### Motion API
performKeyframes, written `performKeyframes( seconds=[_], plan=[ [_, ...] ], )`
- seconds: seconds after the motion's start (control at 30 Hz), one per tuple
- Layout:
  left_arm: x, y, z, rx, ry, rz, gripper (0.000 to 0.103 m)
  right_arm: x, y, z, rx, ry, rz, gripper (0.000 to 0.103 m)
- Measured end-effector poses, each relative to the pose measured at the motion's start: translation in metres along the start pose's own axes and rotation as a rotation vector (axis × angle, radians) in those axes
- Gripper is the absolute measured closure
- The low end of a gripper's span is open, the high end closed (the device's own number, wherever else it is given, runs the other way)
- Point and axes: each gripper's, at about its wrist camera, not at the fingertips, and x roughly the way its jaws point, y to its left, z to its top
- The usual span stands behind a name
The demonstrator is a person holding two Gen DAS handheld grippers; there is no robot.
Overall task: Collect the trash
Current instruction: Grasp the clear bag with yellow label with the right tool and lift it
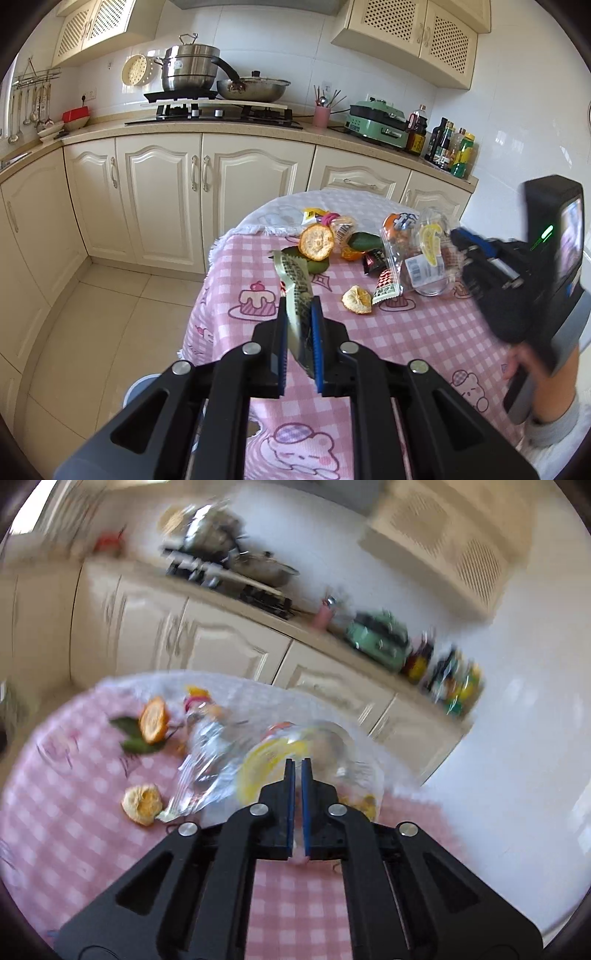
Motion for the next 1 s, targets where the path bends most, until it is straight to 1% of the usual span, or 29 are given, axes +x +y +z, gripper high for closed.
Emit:
performKeyframes(
  seconds=[0.03,0.07,0.17,0.2,0.23,0.33,0.4,0.53,0.57,0.6,0.63,0.67,0.7,0.73,0.77,0.87,0.93,1.0],
  plan=[
    [-0.001,0.000,0.000,-0.001,-0.002,0.003,0.093,-0.002,-0.017,-0.002,0.085,-0.002,0.015,0.031],
    [-0.001,0.000,0.000,-0.005,-0.002,0.004,0.093,-0.002,-0.037,-0.006,0.196,0.002,0.046,0.019],
    [0.001,-0.002,0.000,-0.014,-0.001,-0.005,0.093,0.008,-0.072,-0.019,0.407,0.067,0.164,0.020],
    [0.002,-0.003,0.000,-0.012,0.000,-0.009,0.093,0.013,-0.085,-0.028,0.512,0.083,0.202,0.020],
    [0.002,-0.006,0.000,-0.008,0.001,-0.012,0.093,0.019,-0.095,-0.035,0.590,0.106,0.233,0.020],
    [0.004,-0.012,-0.001,0.005,0.006,-0.019,0.093,0.039,-0.111,-0.057,0.814,0.193,0.369,0.020],
    [0.005,-0.015,-0.002,0.011,0.009,-0.022,0.093,0.052,-0.112,-0.066,0.923,0.230,0.448,0.020],
    [0.006,-0.017,-0.002,0.018,0.011,-0.021,0.093,0.066,-0.117,-0.068,1.035,0.222,0.510,0.020],
    [0.006,-0.017,-0.002,0.020,0.011,-0.021,0.093,0.070,-0.117,-0.070,1.067,0.216,0.540,0.023],
    [0.006,-0.017,-0.002,0.020,0.011,-0.020,0.093,0.074,-0.117,-0.069,1.075,0.213,0.551,0.029],
    [0.007,-0.016,-0.002,0.018,0.012,-0.020,0.093,0.075,-0.117,-0.069,1.085,0.202,0.569,0.041],
    [0.007,-0.016,-0.002,0.016,0.013,-0.021,0.093,0.077,-0.118,-0.069,1.089,0.198,0.579,0.051],
    [0.008,-0.015,-0.002,0.013,0.014,-0.024,0.093,0.077,-0.118,-0.069,1.089,0.193,0.585,0.055],
    [0.008,-0.015,-0.002,0.011,0.015,-0.025,0.093,0.076,-0.119,-0.068,1.081,0.184,0.589,0.065],
    [0.009,-0.014,-0.002,0.010,0.016,-0.025,0.093,0.074,-0.118,-0.068,1.067,0.171,0.588,0.071],
    [0.008,-0.014,-0.002,0.006,0.013,-0.027,0.093,0.057,-0.117,-0.066,1.018,0.125,0.552,0.082],
    [0.006,-0.013,-0.002,0.001,0.007,-0.030,0.093,0.050,-0.114,-0.061,0.986,0.105,0.523,0.084],
    [0.002,-0.013,-0.001,0.000,-0.002,-0.033,0.093,0.031,-0.109,-0.055,0.922,0.061,0.486,0.088]
  ],
)
